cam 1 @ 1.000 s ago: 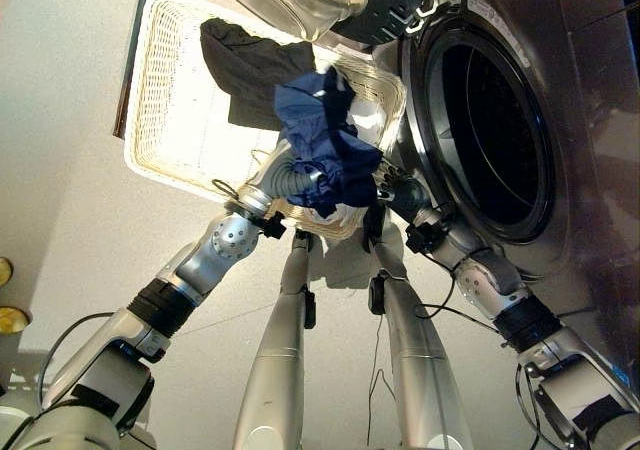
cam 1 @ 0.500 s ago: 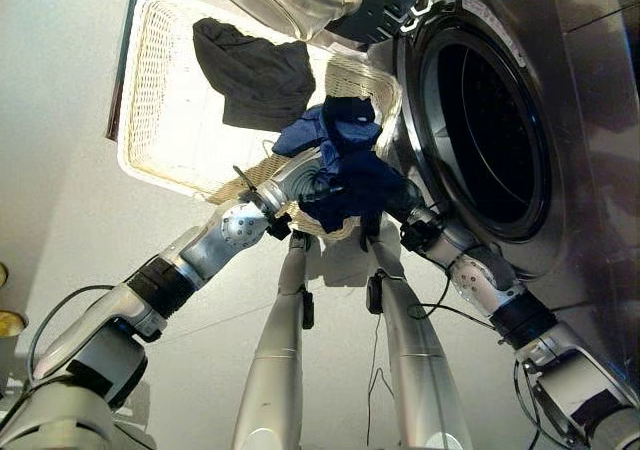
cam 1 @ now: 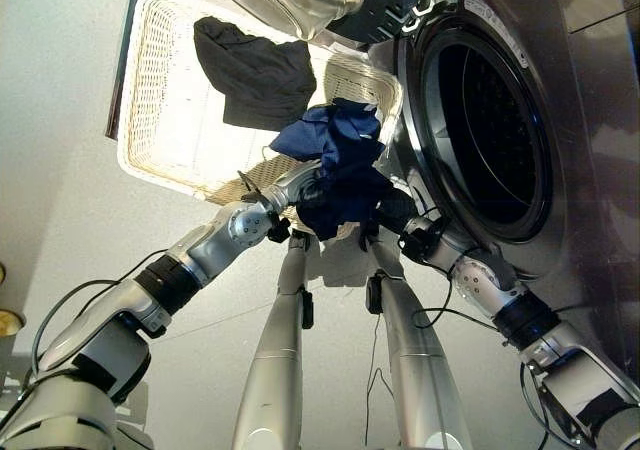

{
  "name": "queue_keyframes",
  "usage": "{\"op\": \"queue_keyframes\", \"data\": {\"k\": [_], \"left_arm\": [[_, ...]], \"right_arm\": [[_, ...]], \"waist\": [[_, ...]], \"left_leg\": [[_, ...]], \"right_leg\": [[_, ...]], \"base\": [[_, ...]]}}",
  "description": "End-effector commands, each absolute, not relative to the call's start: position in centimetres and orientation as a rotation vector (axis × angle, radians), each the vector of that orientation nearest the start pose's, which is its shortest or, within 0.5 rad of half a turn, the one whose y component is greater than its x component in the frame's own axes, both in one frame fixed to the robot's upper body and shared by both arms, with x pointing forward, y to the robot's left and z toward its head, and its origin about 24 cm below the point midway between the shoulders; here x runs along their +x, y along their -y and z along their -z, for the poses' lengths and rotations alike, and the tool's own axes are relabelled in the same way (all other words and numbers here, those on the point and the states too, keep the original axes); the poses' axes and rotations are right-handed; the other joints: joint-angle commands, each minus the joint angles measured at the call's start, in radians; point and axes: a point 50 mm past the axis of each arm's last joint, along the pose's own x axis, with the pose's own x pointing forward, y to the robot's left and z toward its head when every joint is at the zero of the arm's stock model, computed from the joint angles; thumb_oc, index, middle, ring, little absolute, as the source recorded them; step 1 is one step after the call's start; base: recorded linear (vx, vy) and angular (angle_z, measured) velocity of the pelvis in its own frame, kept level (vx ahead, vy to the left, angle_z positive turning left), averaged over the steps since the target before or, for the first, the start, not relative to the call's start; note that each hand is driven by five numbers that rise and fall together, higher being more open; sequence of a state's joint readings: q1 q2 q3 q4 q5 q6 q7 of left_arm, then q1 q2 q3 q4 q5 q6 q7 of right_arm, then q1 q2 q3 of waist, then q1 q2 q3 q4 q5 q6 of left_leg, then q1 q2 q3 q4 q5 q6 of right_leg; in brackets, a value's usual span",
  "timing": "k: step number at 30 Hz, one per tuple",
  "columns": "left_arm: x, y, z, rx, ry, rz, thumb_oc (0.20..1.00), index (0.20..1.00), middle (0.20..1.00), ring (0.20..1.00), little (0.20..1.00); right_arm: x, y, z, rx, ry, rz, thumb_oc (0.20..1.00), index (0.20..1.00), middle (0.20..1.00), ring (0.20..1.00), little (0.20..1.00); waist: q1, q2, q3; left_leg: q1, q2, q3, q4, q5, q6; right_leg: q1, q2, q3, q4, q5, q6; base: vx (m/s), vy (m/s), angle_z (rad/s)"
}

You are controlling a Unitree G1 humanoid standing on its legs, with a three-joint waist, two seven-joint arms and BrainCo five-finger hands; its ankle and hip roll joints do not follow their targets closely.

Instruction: Put the clothes into the washing machine.

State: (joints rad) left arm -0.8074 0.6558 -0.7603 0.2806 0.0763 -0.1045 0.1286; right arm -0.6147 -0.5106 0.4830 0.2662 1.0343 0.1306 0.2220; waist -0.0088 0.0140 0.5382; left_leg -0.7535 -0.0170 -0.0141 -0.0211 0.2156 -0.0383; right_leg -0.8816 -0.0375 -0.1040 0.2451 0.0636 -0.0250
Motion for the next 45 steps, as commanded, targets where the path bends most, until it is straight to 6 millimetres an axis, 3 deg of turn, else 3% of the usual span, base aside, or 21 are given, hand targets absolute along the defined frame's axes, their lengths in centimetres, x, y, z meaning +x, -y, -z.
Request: {"op": "queue_keyframes", "data": {"k": [1,8,9,11,16,20,25,27,28,31,32,34,37,39,42,45], "left_arm": [[35.3,-12.2,-15.7,1.062,0.445,0.282,0.2,0.2,0.2,0.2,0.2],[36.0,-13.6,-15.5,1.238,0.448,0.162,0.2,0.2,0.2,0.2,0.2],[36.1,-13.6,-15.6,1.286,0.447,0.164,0.664,0.664,0.664,0.664,0.664],[36.0,-13.2,-15.6,1.276,0.45,0.208,1.0,1.0,1.0,1.0,1.0],[35.9,-12.3,-15.0,1.259,0.445,0.254,1.0,1.0,1.0,1.0,1.0],[35.3,-11.5,-14.5,1.126,0.463,0.271,1.0,1.0,1.0,1.0,1.0],[34.5,-11.7,-15.0,0.862,0.569,0.093,1.0,1.0,1.0,1.0,1.0],[34.4,-11.9,-15.1,0.839,0.577,0.068,1.0,1.0,1.0,1.0,1.0],[34.1,-13.0,-15.6,0.751,0.619,-0.055,1.0,1.0,1.0,1.0,1.0],[34.0,-13.4,-15.6,0.738,0.622,-0.08,1.0,1.0,1.0,1.0,1.0],[33.5,-15.5,-16.1,0.651,0.654,-0.23,1.0,1.0,1.0,1.0,1.0],[33.3,-16.4,-16.2,0.611,0.658,-0.287,1.0,1.0,1.0,1.0,1.0],[32.1,-19.5,-15.7,0.412,0.622,-0.444,1.0,1.0,1.0,1.0,1.0],[32.0,-19.9,-15.5,0.391,0.611,-0.457,1.0,1.0,1.0,1.0,1.0],[31.7,-22.3,-13.7,0.251,0.499,-0.532,1.0,1.0,1.0,1.0,1.0],[31.7,-23.3,-12.6,0.22,0.427,-0.546,1.0,1.0,1.0,1.0,1.0]], "right_arm": [[30.6,6.8,-14.4,0.413,0.028,-1.033,0.2,0.2,0.2,0.2,0.2],[30.4,6.7,-14.2,0.462,0.012,-1.057,0.2,0.2,0.2,0.2,0.2],[30.4,6.7,-14.3,0.473,0.013,-1.056,0.2,0.2,0.2,0.2,0.2],[30.4,6.6,-14.4,0.483,0.017,-1.051,0.2,0.2,0.2,0.2,0.2],[30.5,6.5,-14.1,0.535,0.024,-1.04,0.2,0.2,0.2,0.2,0.2],[30.1,6.0,-14.0,0.646,0.016,-1.054,0.2,0.2,0.2,0.2,0.2],[29.6,5.6,-14.1,0.835,0.042,-1.065,0.2,0.2,0.2,0.2,0.2],[29.6,5.6,-14.1,0.862,0.051,-1.066,0.2,0.2,0.2,0.2,0.2],[29.7,6.1,-14.8,1.013,0.113,-1.054,0.2,0.2,0.2,0.2,0.2],[29.8,6.3,-15.0,1.052,0.135,-1.044,0.2,0.2,0.2,0.2,0.2],[30.7,8.5,-16.0,1.25,0.28,-0.904,0.2,0.2,0.2,0.2,0.2],[31.1,9.6,-16.3,1.326,0.341,-0.837,0.2,0.2,0.2,0.2,0.2],[32.0,14.0,-16.2,1.528,0.554,-0.543,0.2,0.2,0.2,0.2,0.2],[32.2,14.6,-16.2,1.548,0.581,-0.499,0.2,0.2,0.2,0.2,0.2],[32.8,19.1,-16.6,1.637,0.762,-0.19,0.2,0.2,0.2,0.2,0.2],[33.1,21.8,-17.6,1.641,0.854,-0.054,0.2,0.2,0.2,0.2,0.2]], "waist": [[-0.016,-0.016,-0.018],[-0.019,-0.014,-0.018],[-0.02,-0.013,-0.018],[-0.022,-0.012,-0.018],[-0.027,-0.009,-0.018],[-0.029,-0.007,-0.018],[-0.023,-0.002,-0.018],[-0.022,-0.001,-0.018],[-0.016,0.005,-0.018],[-0.015,0.007,-0.018],[-0.006,0.022,-0.018],[-0.004,0.03,-0.018],[0.006,0.066,-0.018],[0.007,0.071,-0.018],[0.01,0.105,-0.018],[0.006,0.119,-0.018]], "left_leg": [[-0.026,-0.059,0.029,0.082,-0.032,0.015],[-0.027,-0.06,0.032,0.093,-0.035,0.011],[-0.027,-0.06,0.035,0.092,-0.033,0.01],[-0.029,-0.06,0.038,0.092,-0.033,0.01],[-0.032,-0.062,0.035,0.093,-0.033,0.01],[-0.035,-0.062,0.033,0.091,-0.03,0.013],[-0.04,-0.063,0.03,0.095,-0.034,0.017],[-0.04,-0.064,0.029,0.096,-0.034,0.017],[-0.036,-0.066,0.026,0.098,-0.036,0.018],[-0.034,-0.067,0.024,0.097,-0.036,0.018],[-0.027,-0.068,0.022,0.099,-0.037,0.016],[-0.024,-0.069,0.023,0.099,-0.038,0.015],[-0.016,-0.069,0.032,0.108,-0.05,0.012],[-0.013,-0.069,0.034,0.108,-0.051,0.011],[0.008,-0.068,0.052,0.11,-0.065,0.009],[0.018,-0.065,0.068,0.115,-0.075,0.006]], "right_leg": [[0.07,-0.029,-0.038,-0.206,0.193,0.141],[0.069,-0.032,-0.04,-0.202,0.192,0.139],[0.068,-0.032,-0.041,-0.202,0.192,0.139],[0.068,-0.032,-0.041,-0.203,0.193,0.14],[0.063,-0.029,-0.03,-0.207,0.196,0.139],[0.059,-0.022,-0.016,-0.204,0.195,0.136],[0.055,-0.023,-0.016,-0.197,0.188,0.134],[0.055,-0.023,-0.017,-0.197,0.188,0.133],[0.059,-0.025,-0.02,-0.195,0.185,0.132],[0.061,-0.024,-0.019,-0.195,0.184,0.131],[0.066,-0.026,-0.019,-0.189,0.18,0.13],[0.067,-0.029,-0.018,-0.188,0.179,0.13],[0.068,-0.035,-0.01,-0.177,0.164,0.125],[0.07,-0.035,-0.009,-0.176,0.162,0.124],[0.083,-0.039,0.001,-0.175,0.147,0.118],[0.092,-0.04,0.007,-0.176,0.141,0.117]], "base": [[0.0,0.0,0.0],[0.0,0.002,0.0],[0.01,0.012,-0.04],[0.0,0.0,0.0],[0.0,0.0,0.0],[0.0,-0.009,0.0],[0.0,-0.044,0.0],[-0.01,-0.038,0.0],[-0.01,-0.034,0.0],[-0.01,-0.025,0.0],[-0.02,-0.045,0.0],[-0.01,-0.019,0.0],[0.0,0.0,0.0],[-0.01,0.022,-0.07],[0.01,0.069,-0.11],[0.02,0.037,-0.13]]}}
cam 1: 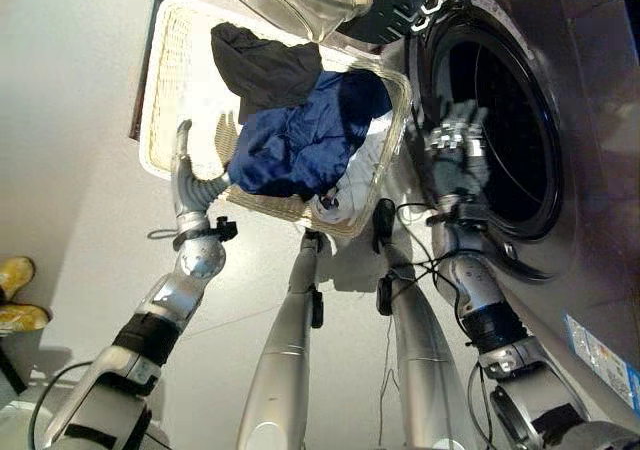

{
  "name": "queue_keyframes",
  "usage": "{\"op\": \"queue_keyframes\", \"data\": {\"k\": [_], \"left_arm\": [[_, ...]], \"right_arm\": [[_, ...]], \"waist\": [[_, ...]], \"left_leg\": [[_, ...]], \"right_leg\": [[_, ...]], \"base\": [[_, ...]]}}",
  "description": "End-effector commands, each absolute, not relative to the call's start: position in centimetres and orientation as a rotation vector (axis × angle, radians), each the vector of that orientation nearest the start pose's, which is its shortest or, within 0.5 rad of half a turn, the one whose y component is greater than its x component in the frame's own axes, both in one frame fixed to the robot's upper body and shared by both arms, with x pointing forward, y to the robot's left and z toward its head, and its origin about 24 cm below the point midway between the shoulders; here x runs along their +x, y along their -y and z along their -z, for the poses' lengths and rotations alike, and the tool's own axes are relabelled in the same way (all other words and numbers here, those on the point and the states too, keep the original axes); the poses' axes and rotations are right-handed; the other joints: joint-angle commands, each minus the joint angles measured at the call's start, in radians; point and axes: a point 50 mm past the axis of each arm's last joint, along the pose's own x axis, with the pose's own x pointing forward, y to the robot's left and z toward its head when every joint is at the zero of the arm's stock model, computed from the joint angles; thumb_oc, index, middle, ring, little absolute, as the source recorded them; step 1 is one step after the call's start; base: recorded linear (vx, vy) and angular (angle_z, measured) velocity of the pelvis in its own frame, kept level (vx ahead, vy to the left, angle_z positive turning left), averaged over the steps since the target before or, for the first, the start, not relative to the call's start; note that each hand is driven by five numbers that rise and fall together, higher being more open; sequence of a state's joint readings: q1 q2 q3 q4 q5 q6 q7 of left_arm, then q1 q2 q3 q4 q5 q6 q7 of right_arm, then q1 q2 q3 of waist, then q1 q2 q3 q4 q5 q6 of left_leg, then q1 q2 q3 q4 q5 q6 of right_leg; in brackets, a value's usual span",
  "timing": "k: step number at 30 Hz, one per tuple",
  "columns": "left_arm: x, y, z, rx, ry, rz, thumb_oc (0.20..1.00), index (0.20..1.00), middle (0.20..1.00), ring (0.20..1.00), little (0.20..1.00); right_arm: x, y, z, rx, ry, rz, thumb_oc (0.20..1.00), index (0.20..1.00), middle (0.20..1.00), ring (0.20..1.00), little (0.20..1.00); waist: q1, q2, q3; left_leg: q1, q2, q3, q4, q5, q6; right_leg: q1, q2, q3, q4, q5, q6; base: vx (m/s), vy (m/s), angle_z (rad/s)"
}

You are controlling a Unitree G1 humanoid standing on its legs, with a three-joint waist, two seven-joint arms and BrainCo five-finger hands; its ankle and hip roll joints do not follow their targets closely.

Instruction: Put the clothes into the washing machine.

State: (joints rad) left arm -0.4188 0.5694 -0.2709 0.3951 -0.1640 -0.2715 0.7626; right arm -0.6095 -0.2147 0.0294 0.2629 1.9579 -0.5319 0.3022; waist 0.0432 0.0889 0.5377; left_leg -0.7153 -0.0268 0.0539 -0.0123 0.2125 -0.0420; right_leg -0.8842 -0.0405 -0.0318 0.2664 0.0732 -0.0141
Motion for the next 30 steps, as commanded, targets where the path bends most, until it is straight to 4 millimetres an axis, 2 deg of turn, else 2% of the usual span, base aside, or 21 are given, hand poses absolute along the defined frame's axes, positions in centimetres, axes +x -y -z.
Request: {"op": "queue_keyframes", "data": {"k": [1,2,6,8,9,10,11,13,15,16,21,24,25,26,29,30], "left_arm": [[31.9,-23.5,-12.2,0.225,0.404,-0.543,1.0,1.0,1.0,1.0,1.0],[32.1,-23.8,-11.9,0.235,0.376,-0.538,1.0,1.0,1.0,1.0,1.0],[32.3,-24.0,-11.5,0.243,0.355,-0.528,1.0,1.0,1.0,1.0,1.0],[32.4,-24.2,-10.9,0.256,0.328,-0.519,1.0,1.0,1.0,1.0,1.0],[32.4,-24.1,-10.6,0.259,0.317,-0.511,1.0,1.0,1.0,1.0,1.0],[32.4,-23.9,-10.5,0.238,0.309,-0.482,1.0,1.0,1.0,1.0,1.0],[32.5,-23.9,-10.6,0.235,0.312,-0.48,1.0,1.0,1.0,1.0,1.0],[32.4,-23.3,-10.7,0.226,0.319,-0.449,1.0,1.0,1.0,1.0,1.0],[32.6,-23.2,-11.3,0.221,0.337,-0.443,1.0,1.0,1.0,1.0,1.0],[32.7,-23.2,-11.8,0.208,0.356,-0.423,1.0,1.0,1.0,1.0,1.0],[32.8,-22.7,-12.3,0.203,0.39,-0.398,1.0,1.0,1.0,1.0,1.0],[32.4,-22.0,-11.8,0.208,0.398,-0.386,1.0,1.0,1.0,1.0,1.0],[32.4,-21.9,-11.8,0.208,0.402,-0.388,1.0,1.0,1.0,1.0,1.0],[32.3,-21.9,-11.5,0.209,0.395,-0.391,1.0,1.0,1.0,1.0,1.0],[32.3,-21.6,-11.5,0.221,0.398,-0.418,1.0,1.0,1.0,1.0,1.0],[32.2,-21.7,-11.2,0.256,0.389,-0.453,1.0,1.0,1.0,1.0,1.0]], "right_arm": [[33.2,23.0,-18.5,1.629,0.898,-0.002,0.2,0.2,0.2,0.2,0.2],[33.3,24.6,-19.5,1.642,0.949,0.066,0.2,0.2,0.2,0.2,0.2],[33.1,26.4,-20.8,1.647,1.033,0.154,0.2,0.2,0.2,0.2,0.2],[32.4,29.2,-21.4,1.703,1.12,0.378,0.2,0.2,0.2,0.2,0.2],[32.1,29.8,-21.4,1.711,1.144,0.434,0.2,0.2,0.2,0.2,0.2],[31.4,31.6,-21.9,1.615,1.177,0.566,0.2,0.2,0.2,0.2,0.2],[31.4,31.8,-22.3,1.594,1.176,0.569,0.2,0.2,0.2,0.2,0.2],[31.2,32.4,-25.2,1.374,1.144,0.563,0.2,0.2,0.2,0.2,0.2],[31.5,32.1,-26.2,1.306,1.106,0.527,0.2,0.2,0.2,0.2,0.2],[32.0,32.0,-26.2,1.234,1.054,0.499,1.0,1.0,1.0,1.0,1.0],[32.8,31.4,-24.4,1.176,0.954,0.425,1.0,1.0,1.0,1.0,1.0],[33.9,30.1,-20.6,1.141,0.81,0.346,1.0,1.0,1.0,1.0,1.0],[34.0,29.8,-20.2,1.123,0.792,0.331,1.0,1.0,1.0,1.0,1.0],[34.2,29.0,-18.9,1.076,0.736,0.299,1.0,1.0,1.0,1.0,1.0],[34.9,26.6,-17.3,0.941,0.614,0.202,1.0,1.0,1.0,1.0,1.0],[35.0,25.4,-15.6,0.864,0.53,0.151,1.0,1.0,1.0,1.0,1.0]], "waist": [[-0.047,0.049,-0.018],[-0.05,0.053,-0.018],[-0.054,0.055,-0.018],[-0.06,0.055,-0.018],[-0.06,0.057,-0.018],[-0.061,0.058,-0.018],[-0.061,0.058,-0.018],[-0.059,0.065,-0.018],[-0.06,0.068,-0.018],[-0.062,0.068,-0.018],[-0.067,0.064,-0.018],[-0.063,0.059,-0.018],[-0.062,0.058,-0.018],[-0.06,0.055,-0.018],[-0.058,0.046,-0.018],[-0.054,0.041,-0.018]], "left_leg": [[-0.018,-0.054,0.008,0.111,-0.076,0.009],[-0.019,-0.054,0.016,0.117,-0.079,0.009],[-0.029,-0.054,0.025,0.122,-0.076,0.01],[-0.028,-0.054,0.035,0.124,-0.08,0.01],[-0.019,-0.053,0.036,0.124,-0.088,0.009],[-0.02,-0.053,0.036,0.122,-0.089,0.008],[-0.029,-0.054,0.037,0.122,-0.081,0.009],[-0.023,-0.059,0.031,0.125,-0.087,0.011],[-0.039,-0.062,0.03,0.127,-0.076,0.013],[-0.044,-0.064,0.027,0.13,-0.074,0.015],[-0.051,-0.067,0.024,0.132,-0.073,0.016],[-0.045,-0.064,0.02,0.125,-0.078,0.018],[-0.054,-0.065,0.02,0.123,-0.07,0.019],[-0.047,-0.062,0.018,0.122,-0.075,0.018],[-0.068,-0.061,0.016,0.118,-0.059,0.02],[-0.064,-0.058,0.013,0.114,-0.062,0.02]], "right_leg": [[0.097,-0.037,-0.064,-0.197,0.129,0.104],[0.098,-0.037,-0.061,-0.197,0.13,0.103],[0.091,-0.037,-0.057,-0.2,0.138,0.102],[0.092,-0.03,-0.046,-0.202,0.139,0.1],[0.101,-0.029,-0.045,-0.201,0.131,0.102],[0.101,-0.028,-0.043,-0.202,0.133,0.103],[0.092,-0.028,-0.043,-0.203,0.141,0.102],[0.094,-0.025,-0.037,-0.198,0.137,0.104],[0.076,-0.025,-0.032,-0.194,0.146,0.104],[0.067,-0.023,-0.027,-0.188,0.146,0.104],[0.059,-0.021,-0.022,-0.187,0.145,0.102],[0.068,-0.02,-0.032,-0.188,0.136,0.1],[0.06,-0.021,-0.033,-0.189,0.143,0.099],[0.068,-0.02,-0.038,-0.187,0.135,0.1],[0.049,-0.023,-0.045,-0.187,0.146,0.097],[0.053,-0.022,-0.051,-0.186,0.14,0.097]], "base": [[0.03,0.016,-0.16],[0.01,0.009,-0.18],[0.02,-0.003,-0.15],[0.03,-0.001,-0.06],[0.05,-0.007,-0.07],[0.04,-0.005,-0.1],[0.04,0.008,-0.11],[0.03,0.037,-0.06],[0.01,0.042,-0.01],[0.02,0.04,-0.03],[0.01,0.02,-0.04],[0.0,0.0,0.0],[0.0,0.0,0.0],[0.0,0.0,0.0],[-0.02,0.003,0.03],[-0.01,0.004,0.05]]}}
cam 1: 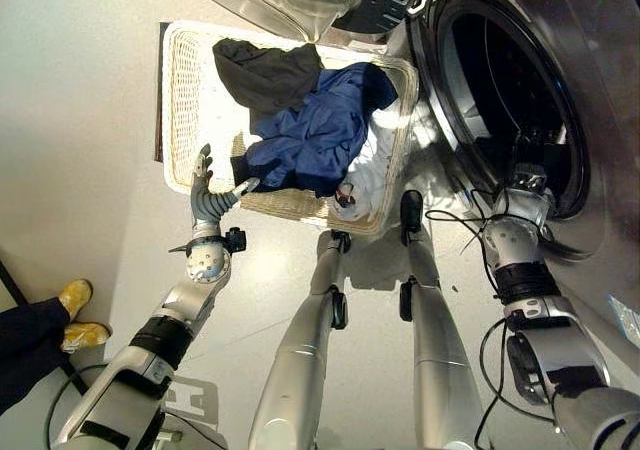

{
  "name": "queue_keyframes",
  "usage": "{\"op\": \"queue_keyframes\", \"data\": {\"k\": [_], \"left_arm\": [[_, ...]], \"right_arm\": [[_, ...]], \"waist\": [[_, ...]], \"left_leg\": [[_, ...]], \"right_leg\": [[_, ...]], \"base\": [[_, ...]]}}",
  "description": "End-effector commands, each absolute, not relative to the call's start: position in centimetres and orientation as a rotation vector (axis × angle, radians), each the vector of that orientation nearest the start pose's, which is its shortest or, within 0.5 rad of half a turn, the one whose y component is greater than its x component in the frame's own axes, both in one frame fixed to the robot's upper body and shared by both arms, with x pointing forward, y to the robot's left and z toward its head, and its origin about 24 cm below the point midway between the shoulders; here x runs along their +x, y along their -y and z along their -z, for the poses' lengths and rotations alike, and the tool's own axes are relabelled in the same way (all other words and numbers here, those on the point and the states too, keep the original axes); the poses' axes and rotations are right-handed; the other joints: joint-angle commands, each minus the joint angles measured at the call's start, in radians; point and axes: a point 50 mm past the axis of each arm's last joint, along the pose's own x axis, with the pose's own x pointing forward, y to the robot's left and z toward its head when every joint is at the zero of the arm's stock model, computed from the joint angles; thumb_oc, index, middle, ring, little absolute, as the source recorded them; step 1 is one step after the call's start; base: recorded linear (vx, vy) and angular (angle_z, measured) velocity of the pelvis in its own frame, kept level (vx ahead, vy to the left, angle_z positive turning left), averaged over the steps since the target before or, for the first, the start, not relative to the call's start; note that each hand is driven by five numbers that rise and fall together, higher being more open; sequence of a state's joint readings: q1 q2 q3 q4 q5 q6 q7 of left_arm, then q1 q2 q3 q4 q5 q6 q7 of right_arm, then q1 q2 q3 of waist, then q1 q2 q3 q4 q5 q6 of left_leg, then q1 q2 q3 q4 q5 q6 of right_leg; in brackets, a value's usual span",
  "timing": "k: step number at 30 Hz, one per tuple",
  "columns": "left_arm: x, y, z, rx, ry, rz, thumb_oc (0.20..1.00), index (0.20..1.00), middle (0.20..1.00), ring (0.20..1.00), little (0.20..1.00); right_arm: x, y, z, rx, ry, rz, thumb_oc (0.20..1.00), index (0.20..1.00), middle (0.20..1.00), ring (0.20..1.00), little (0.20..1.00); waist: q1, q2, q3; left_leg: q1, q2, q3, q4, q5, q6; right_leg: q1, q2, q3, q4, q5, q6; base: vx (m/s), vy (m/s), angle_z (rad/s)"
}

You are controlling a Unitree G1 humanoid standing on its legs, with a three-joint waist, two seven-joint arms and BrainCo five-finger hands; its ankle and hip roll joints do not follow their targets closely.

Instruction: Put the clothes into the washing machine.

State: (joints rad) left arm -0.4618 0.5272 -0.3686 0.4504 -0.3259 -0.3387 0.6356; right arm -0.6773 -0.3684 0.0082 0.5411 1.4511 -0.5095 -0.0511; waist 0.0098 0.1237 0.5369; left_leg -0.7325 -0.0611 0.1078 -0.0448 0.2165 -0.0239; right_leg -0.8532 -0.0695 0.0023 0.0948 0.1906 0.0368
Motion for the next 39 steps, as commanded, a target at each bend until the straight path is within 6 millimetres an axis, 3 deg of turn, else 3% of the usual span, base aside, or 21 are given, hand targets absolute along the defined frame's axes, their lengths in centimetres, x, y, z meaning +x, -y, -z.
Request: {"op": "queue_keyframes", "data": {"k": [1,3,4,7,10,11,18,21,22,30,31,33,35,36,39], "left_arm": [[32.1,-21.8,-10.9,0.285,0.379,-0.474,1.0,1.0,1.0,1.0,1.0],[32.1,-22.0,-10.7,0.321,0.367,-0.492,1.0,1.0,1.0,1.0,1.0],[32.2,-22.0,-10.5,0.392,0.358,-0.505,1.0,1.0,1.0,1.0,1.0],[32.7,-22.0,-10.5,0.502,0.342,-0.514,1.0,1.0,1.0,1.0,1.0],[33.4,-22.1,-10.8,0.564,0.32,-0.516,1.0,1.0,1.0,1.0,1.0],[34.2,-22.0,-11.6,0.623,0.309,-0.519,1.0,1.0,1.0,1.0,1.0],[37.4,-23.1,-14.7,0.765,0.176,-0.558,1.0,1.0,1.0,1.0,1.0],[38.0,-23.5,-15.5,0.771,0.146,-0.571,1.0,1.0,1.0,1.0,1.0],[38.8,-23.8,-16.8,0.802,0.119,-0.589,1.0,1.0,1.0,1.0,1.0],[40.3,-25.0,-21.6,0.959,0.07,-0.672,1.0,1.0,1.0,1.0,1.0],[40.5,-25.5,-22.9,1.044,0.051,-0.665,0.862,0.862,0.862,0.862,0.862],[40.6,-26.4,-24.3,1.165,-0.003,-0.654,0.2,0.2,0.2,0.2,0.2],[40.5,-27.2,-24.5,1.243,-0.075,-0.63,0.2,0.2,0.2,0.2,0.2],[40.4,-27.6,-23.7,1.282,-0.118,-0.615,0.2,0.2,0.2,0.2,0.2],[40.4,-27.9,-23.6,1.268,-0.161,-0.623,0.2,0.2,0.2,0.2,0.2]], "right_arm": [[34.9,24.8,-14.7,0.839,0.487,0.125,1.0,1.0,1.0,1.0,1.0],[34.9,24.2,-13.7,0.816,0.439,0.095,1.0,1.0,1.0,1.0,1.0],[34.6,22.6,-12.1,0.782,0.361,0.039,1.0,1.0,1.0,1.0,1.0],[34.2,20.8,-10.3,0.718,0.265,-0.051,1.0,1.0,1.0,1.0,1.0],[34.0,19.8,-10.1,0.657,0.236,-0.103,1.0,1.0,1.0,1.0,1.0],[33.9,18.6,-9.9,0.621,0.205,-0.152,1.0,1.0,1.0,1.0,1.0],[33.6,15.8,-10.8,0.4,0.173,-0.319,1.0,1.0,1.0,1.0,1.0],[33.7,15.6,-11.0,0.398,0.17,-0.341,1.0,1.0,1.0,1.0,1.0],[33.9,15.2,-11.6,0.408,0.18,-0.358,1.0,1.0,1.0,1.0,1.0],[34.2,13.7,-13.4,0.412,0.234,-0.388,1.0,1.0,1.0,1.0,1.0],[34.3,13.5,-13.6,0.416,0.24,-0.393,1.0,1.0,1.0,1.0,1.0],[34.4,13.5,-14.0,0.433,0.245,-0.397,1.0,1.0,1.0,1.0,1.0],[34.4,13.8,-14.1,0.439,0.25,-0.4,1.0,1.0,1.0,1.0,1.0],[34.2,14.0,-13.5,0.446,0.233,-0.399,1.0,1.0,1.0,1.0,1.0],[34.0,14.2,-13.2,0.458,0.237,-0.412,1.0,1.0,1.0,1.0,1.0]], "waist": [[-0.02,0.003,-0.017],[-0.02,-0.001,-0.017],[-0.023,-0.012,-0.017],[-0.034,-0.029,-0.017],[-0.045,-0.04,-0.017],[-0.057,-0.052,-0.017],[-0.118,-0.102,-0.017],[-0.133,-0.116,-0.017],[-0.152,-0.136,-0.017],[-0.212,-0.197,-0.017],[-0.227,-0.212,-0.017],[-0.241,-0.227,-0.017],[-0.253,-0.235,-0.017],[-0.245,-0.234,-0.017],[-0.258,-0.242,-0.017]], "left_leg": [[-0.046,-0.023,-0.043,0.144,-0.065,0.001],[-0.048,-0.022,-0.045,0.143,-0.063,0.0],[-0.057,-0.019,-0.049,0.145,-0.058,0.0],[-0.071,-0.016,-0.051,0.154,-0.055,0.0],[-0.083,-0.013,-0.05,0.166,-0.055,-0.001],[-0.098,-0.01,-0.05,0.183,-0.056,-0.002],[-0.157,-0.007,-0.029,0.28,-0.086,-0.006],[-0.177,-0.008,-0.025,0.315,-0.1,-0.006],[-0.21,-0.009,-0.014,0.366,-0.125,-0.007],[-0.326,0.005,0.015,0.524,-0.218,-0.008],[-0.352,0.007,0.016,0.557,-0.243,-0.007],[-0.379,0.01,0.015,0.583,-0.264,-0.006],[-0.396,0.009,0.016,0.598,-0.276,-0.004],[-0.372,0.02,-0.001,0.611,-0.313,-0.011],[-0.378,0.02,0.005,0.614,-0.321,-0.006]], "right_leg": [[0.023,0.007,-0.088,-0.014,0.022,0.046],[0.022,0.006,-0.09,-0.013,0.021,0.046],[0.015,0.009,-0.093,-0.009,0.022,0.045],[0.003,0.016,-0.088,-0.001,0.022,0.042],[-0.008,0.021,-0.081,0.005,0.022,0.041],[-0.023,0.027,-0.07,0.016,0.02,0.039],[-0.078,0.042,-0.032,0.042,0.019,0.036],[-0.094,0.043,-0.024,0.052,0.017,0.037],[-0.121,0.042,-0.016,0.062,0.015,0.039],[-0.227,0.03,0.002,0.096,0.023,0.043],[-0.248,0.029,0.004,0.095,0.029,0.043],[-0.272,0.034,0.013,0.095,0.036,0.043],[-0.287,0.037,0.021,0.097,0.041,0.043],[-0.261,0.053,0.02,0.108,0.013,0.047],[-0.269,0.061,0.032,0.115,0.012,0.045]], "base": [[0.0,0.0,0.0],[-0.01,0.008,0.02],[-0.03,0.028,0.05],[-0.03,0.054,0.01],[-0.02,0.057,0.05],[-0.03,0.115,0.05],[-0.01,0.104,-0.04],[0.0,0.066,-0.1],[0.01,0.049,-0.05],[0.01,0.008,0.0],[0.0,0.0,0.0],[0.02,0.056,-0.09],[0.03,0.068,-0.21],[0.05,0.066,-0.26],[0.02,0.058,-0.57]]}}
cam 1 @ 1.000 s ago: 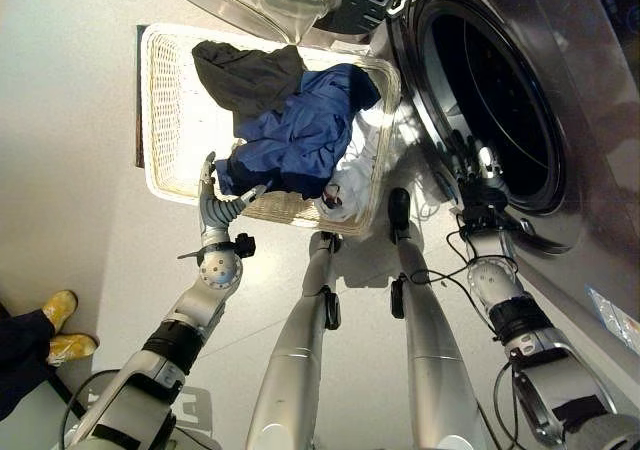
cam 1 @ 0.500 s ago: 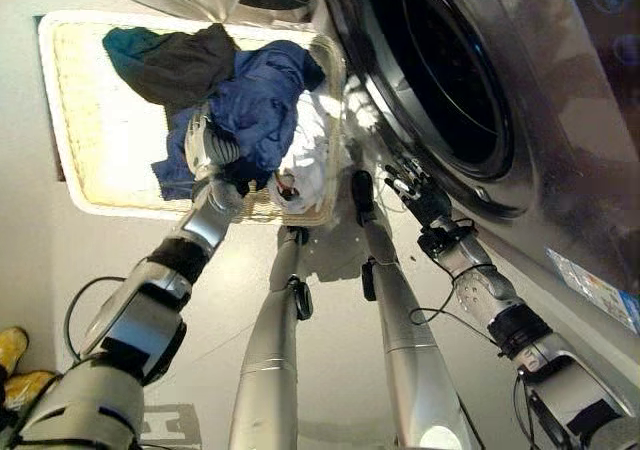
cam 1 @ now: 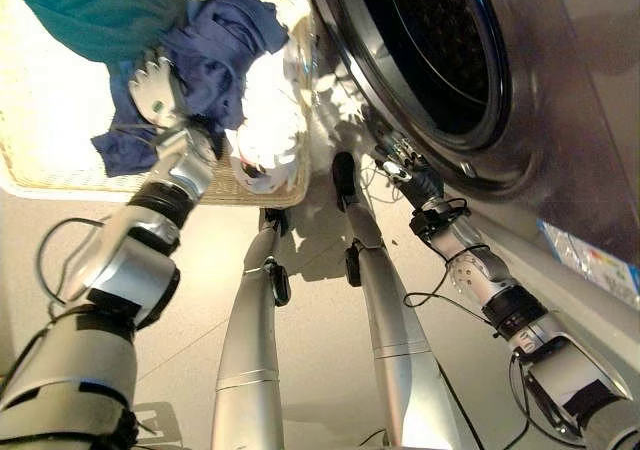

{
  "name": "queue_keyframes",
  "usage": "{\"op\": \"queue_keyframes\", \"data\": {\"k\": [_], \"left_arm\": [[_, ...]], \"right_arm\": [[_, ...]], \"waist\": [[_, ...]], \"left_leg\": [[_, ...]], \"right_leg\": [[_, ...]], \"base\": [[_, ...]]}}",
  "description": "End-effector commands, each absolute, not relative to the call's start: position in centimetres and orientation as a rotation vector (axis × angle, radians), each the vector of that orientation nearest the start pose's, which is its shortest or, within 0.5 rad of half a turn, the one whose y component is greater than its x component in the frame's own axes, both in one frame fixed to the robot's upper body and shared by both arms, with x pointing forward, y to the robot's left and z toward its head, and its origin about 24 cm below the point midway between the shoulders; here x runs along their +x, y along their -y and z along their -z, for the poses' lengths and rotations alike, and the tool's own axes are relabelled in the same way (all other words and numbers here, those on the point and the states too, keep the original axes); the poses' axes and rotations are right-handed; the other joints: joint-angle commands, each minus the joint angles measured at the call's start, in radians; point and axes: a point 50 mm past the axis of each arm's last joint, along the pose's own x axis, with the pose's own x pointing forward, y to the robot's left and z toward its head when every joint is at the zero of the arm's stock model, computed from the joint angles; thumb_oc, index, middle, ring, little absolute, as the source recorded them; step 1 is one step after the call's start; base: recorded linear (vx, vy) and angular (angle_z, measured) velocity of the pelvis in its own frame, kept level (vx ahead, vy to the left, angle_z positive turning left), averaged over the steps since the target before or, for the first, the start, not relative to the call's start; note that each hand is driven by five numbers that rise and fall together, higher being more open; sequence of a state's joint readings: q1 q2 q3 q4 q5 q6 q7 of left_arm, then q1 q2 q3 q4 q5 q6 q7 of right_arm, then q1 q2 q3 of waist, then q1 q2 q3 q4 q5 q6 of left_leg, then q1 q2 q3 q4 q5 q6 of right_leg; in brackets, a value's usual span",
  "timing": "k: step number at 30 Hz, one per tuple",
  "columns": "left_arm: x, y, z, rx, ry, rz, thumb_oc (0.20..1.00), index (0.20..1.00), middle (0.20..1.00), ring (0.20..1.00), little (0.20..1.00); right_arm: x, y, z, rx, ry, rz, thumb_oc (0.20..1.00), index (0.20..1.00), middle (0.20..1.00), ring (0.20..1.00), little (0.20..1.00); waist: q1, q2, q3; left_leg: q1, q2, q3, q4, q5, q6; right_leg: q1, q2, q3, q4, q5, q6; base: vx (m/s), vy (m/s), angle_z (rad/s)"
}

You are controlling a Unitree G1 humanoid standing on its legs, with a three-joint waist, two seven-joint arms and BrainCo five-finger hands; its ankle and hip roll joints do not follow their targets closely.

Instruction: Put the clothes into the washing machine.

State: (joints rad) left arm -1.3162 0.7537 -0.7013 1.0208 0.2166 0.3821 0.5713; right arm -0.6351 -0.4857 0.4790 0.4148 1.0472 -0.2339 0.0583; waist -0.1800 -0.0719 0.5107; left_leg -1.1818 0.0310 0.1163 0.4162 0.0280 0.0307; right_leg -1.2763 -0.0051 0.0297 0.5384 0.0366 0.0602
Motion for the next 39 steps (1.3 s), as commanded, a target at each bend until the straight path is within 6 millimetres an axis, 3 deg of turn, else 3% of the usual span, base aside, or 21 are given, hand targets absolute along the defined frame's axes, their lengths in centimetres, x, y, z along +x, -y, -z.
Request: {"op": "queue_keyframes", "data": {"k": [1,6,9,10,11,13,14,15,16,17,20,22,25,30,33,37,39], "left_arm": [[40.4,-28.0,-23.4,1.253,-0.162,-0.624,0.2,0.2,0.2,0.2,0.2],[40.1,-27.4,-22.2,0.773,0.074,-0.683,0.2,0.2,0.2,0.2,0.2],[39.0,-28.0,-22.2,0.388,0.231,-0.743,0.2,0.2,0.2,0.2,0.2],[37.7,-28.7,-21.1,0.241,0.331,-0.79,0.2,0.2,0.2,0.2,0.2],[37.5,-28.8,-21.1,0.218,0.354,-0.8,0.2,0.2,0.2,0.2,0.2],[35.0,-29.2,-19.4,0.07,0.48,-0.862,0.2,0.2,0.2,0.2,0.2],[32.5,-29.2,-19.0,0.005,0.639,-0.95,0.2,0.2,0.2,0.2,0.2],[32.5,-29.2,-19.0,0.005,0.639,-0.95,0.2,0.2,0.2,0.2,0.2],[28.4,-28.7,-17.2,-0.104,0.808,-0.982,0.2,0.2,0.2,0.2,0.2],[28.4,-28.7,-17.2,-0.104,0.808,-0.982,0.2,0.2,0.2,0.2,0.2],[25.6,-26.6,-17.1,-0.162,0.935,-0.886,0.2,0.2,0.2,0.2,0.2],[23.8,-24.2,-19.3,-0.117,1.111,-0.78,0.2,0.2,0.2,0.2,0.2],[23.2,-22.6,-21.1,-0.026,1.219,-0.619,0.2,0.2,0.2,0.2,0.2],[23.8,-19.7,-22.7,-0.056,1.195,-0.212,0.2,0.2,0.2,0.2,0.2],[24.9,-17.4,-22.4,-0.033,1.099,0.022,0.2,0.2,0.2,0.2,0.2],[25.9,-15.6,-22.1,0.012,1.014,0.195,0.2,0.2,0.2,0.2,0.2],[26.6,-14.2,-21.6,0.024,0.916,0.385,0.2,0.2,0.2,0.2,0.2]], "right_arm": [[33.9,14.2,-13.0,0.458,0.236,-0.415,1.0,1.0,1.0,1.0,1.0],[32.3,13.3,-11.7,0.437,0.25,-0.479,1.0,1.0,1.0,1.0,1.0],[31.4,12.8,-11.9,0.423,0.276,-0.499,1.0,1.0,1.0,1.0,1.0],[30.6,12.5,-11.4,0.414,0.274,-0.501,1.0,1.0,1.0,1.0,1.0],[30.5,12.4,-11.5,0.412,0.278,-0.502,1.0,1.0,1.0,1.0,1.0],[29.5,11.9,-11.2,0.411,0.278,-0.489,1.0,1.0,1.0,1.0,1.0],[28.9,11.6,-11.0,0.418,0.283,-0.468,1.0,1.0,1.0,1.0,1.0],[28.9,11.6,-11.0,0.418,0.283,-0.468,1.0,1.0,1.0,1.0,1.0],[27.7,11.5,-10.0,0.428,0.28,-0.435,1.0,1.0,1.0,1.0,1.0],[27.7,11.5,-10.0,0.428,0.28,-0.435,1.0,1.0,1.0,1.0,1.0],[27.2,11.4,-9.3,0.437,0.26,-0.411,1.0,1.0,1.0,1.0,1.0],[27.4,11.5,-9.1,0.437,0.242,-0.395,1.0,1.0,1.0,1.0,1.0],[27.7,11.4,-9.1,0.429,0.227,-0.395,1.0,1.0,1.0,1.0,1.0],[28.4,10.6,-9.3,0.418,0.218,-0.406,1.0,1.0,1.0,1.0,1.0],[28.9,10.4,-9.0,0.384,0.196,-0.404,1.0,1.0,1.0,1.0,1.0],[29.2,10.3,-9.3,0.329,0.194,-0.408,1.0,1.0,1.0,1.0,1.0],[29.5,10.4,-10.1,0.288,0.217,-0.447,1.0,1.0,1.0,1.0,1.0]], "waist": [[-0.068,-0.046,0.009],[-0.055,-0.026,0.009],[-0.035,-0.001,0.009],[-0.011,0.021,0.009],[-0.009,0.024,0.009],[0.028,0.052,0.009],[0.057,0.067,0.009],[0.057,0.067,0.009],[0.113,0.092,0.009],[0.113,0.092,0.009],[0.159,0.109,0.009],[0.195,0.124,0.009],[0.215,0.135,0.009],[0.229,0.133,0.009],[0.223,0.127,0.009],[0.212,0.117,0.009],[0.202,0.113,0.009]], "left_leg": [[0.074,-0.071,-0.003,0.153,-0.136,-0.06],[0.157,-0.082,0.002,0.071,-0.093,-0.056],[0.181,-0.098,0.004,0.008,-0.032,-0.05],[0.218,-0.099,-0.007,-0.013,-0.028,-0.051],[0.218,-0.101,-0.008,-0.019,-0.021,-0.05],[0.256,-0.103,-0.023,-0.049,-0.008,-0.05],[0.278,-0.106,-0.036,-0.077,0.004,-0.049],[0.278,-0.106,-0.036,-0.077,0.004,-0.049],[0.333,-0.112,-0.067,-0.135,0.021,-0.046],[0.333,-0.112,-0.067,-0.135,0.021,-0.046],[0.398,-0.115,-0.093,-0.196,0.044,-0.04],[0.462,-0.113,-0.113,-0.265,0.074,-0.036],[0.513,-0.108,-0.128,-0.306,0.09,-0.036],[0.571,-0.103,-0.139,-0.356,0.11,-0.034],[0.595,-0.105,-0.14,-0.354,0.108,-0.031],[0.617,-0.102,-0.132,-0.356,0.106,-0.028],[0.638,-0.099,-0.118,-0.363,0.106,-0.028]], "right_leg": [[0.158,-0.001,0.006,-0.328,0.164,0.021],[0.221,0.007,0.022,-0.33,0.144,0.02],[0.229,0.001,0.023,-0.335,0.154,0.013],[0.26,0.002,0.015,-0.331,0.138,0.01],[0.259,0.0,0.014,-0.33,0.139,0.01],[0.297,0.002,-0.004,-0.325,0.12,0.002],[0.317,-0.003,-0.02,-0.323,0.112,-0.001],[0.317,-0.003,-0.02,-0.323,0.112,-0.001],[0.372,-0.01,-0.056,-0.321,0.088,-0.007],[0.372,-0.01,-0.056,-0.321,0.088,-0.007],[0.437,-0.011,-0.099,-0.3,0.053,-0.017],[0.497,-0.008,-0.131,-0.281,0.021,-0.028],[0.546,-0.01,-0.151,-0.272,0.002,-0.031],[0.608,-0.013,-0.177,-0.281,-0.004,-0.028],[0.635,-0.016,-0.182,-0.287,0.004,-0.023],[0.658,-0.016,-0.179,-0.304,0.017,-0.016],[0.678,-0.018,-0.175,-0.325,0.033,-0.01]], "base": [[0.0,0.059,0.18],[-0.03,0.015,-0.03],[-0.09,-0.048,0.04],[-0.05,-0.049,0.1],[-0.05,-0.063,0.11],[-0.04,-0.096,0.19],[-0.03,-0.104,0.2],[-0.05,-0.235,0.28],[-0.03,-0.156,0.14],[-0.04,-0.209,0.51],[-0.02,-0.161,0.72],[-0.02,-0.182,0.8],[0.0,-0.137,0.34],[-0.01,-0.088,0.08],[-0.01,-0.049,-0.01],[0.0,-0.01,0.0],[0.0,0.015,-0.02]]}}
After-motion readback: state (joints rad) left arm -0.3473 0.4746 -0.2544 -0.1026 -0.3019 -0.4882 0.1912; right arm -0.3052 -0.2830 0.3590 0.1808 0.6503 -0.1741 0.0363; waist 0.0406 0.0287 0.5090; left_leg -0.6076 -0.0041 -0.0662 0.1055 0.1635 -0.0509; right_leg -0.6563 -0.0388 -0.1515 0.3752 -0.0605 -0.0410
